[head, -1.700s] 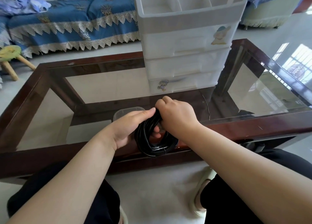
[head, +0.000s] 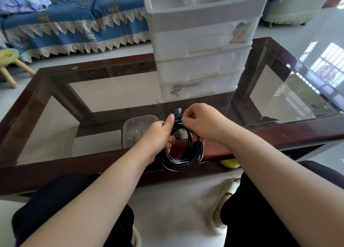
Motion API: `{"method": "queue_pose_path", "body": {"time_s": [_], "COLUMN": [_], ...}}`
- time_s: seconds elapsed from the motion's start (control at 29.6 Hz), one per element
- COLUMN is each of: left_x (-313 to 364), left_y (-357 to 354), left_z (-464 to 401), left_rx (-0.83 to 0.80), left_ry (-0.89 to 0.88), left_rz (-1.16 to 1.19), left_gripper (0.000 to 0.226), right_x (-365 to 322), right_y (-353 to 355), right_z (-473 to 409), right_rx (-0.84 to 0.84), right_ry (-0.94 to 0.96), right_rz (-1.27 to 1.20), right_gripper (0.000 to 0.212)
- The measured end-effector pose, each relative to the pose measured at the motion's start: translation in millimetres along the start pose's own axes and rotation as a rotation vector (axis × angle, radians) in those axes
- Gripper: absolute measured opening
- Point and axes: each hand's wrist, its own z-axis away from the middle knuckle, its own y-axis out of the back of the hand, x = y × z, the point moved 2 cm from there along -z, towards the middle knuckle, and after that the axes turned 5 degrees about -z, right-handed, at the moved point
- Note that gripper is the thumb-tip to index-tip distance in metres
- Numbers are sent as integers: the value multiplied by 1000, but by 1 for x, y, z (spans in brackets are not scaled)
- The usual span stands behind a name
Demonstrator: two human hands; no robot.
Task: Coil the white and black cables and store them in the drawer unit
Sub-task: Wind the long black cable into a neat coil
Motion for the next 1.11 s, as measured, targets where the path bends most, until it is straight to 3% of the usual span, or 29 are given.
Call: {"method": "queue_pose_path", "body": {"time_s": [0.24,0.37,0.51,0.61,0.74,1.01,1.11], "left_x": [-2,4,12,12,6,9,5], "left_y": [0,0,1,2,6,8,9], "left_z": [-1,0,2,5,11,13,15], "left_rx": [-29,-67,-113,-133,-222,-159,-160], "left_ry": [-24,-45,-111,-139,-135,-199,-185], "left_rz": [7,-3,-65,-109,-136,-299,-401], "left_gripper": [41,38,38,37,40,36,38], "right_x": [-11,-9,1,10,20,20,22], "right_y": [-10,1,15,3,-16,-13,-20], "right_z": [5,4,2,1,0,4,9], "right_rx": [63,5,18,-86,-143,-144,-94], "right_ry": [125,152,254,342,377,420,415], "right_rz": [175,217,407,513,488,364,419], "right_gripper": [21,12,57,86,70,61,57]}}
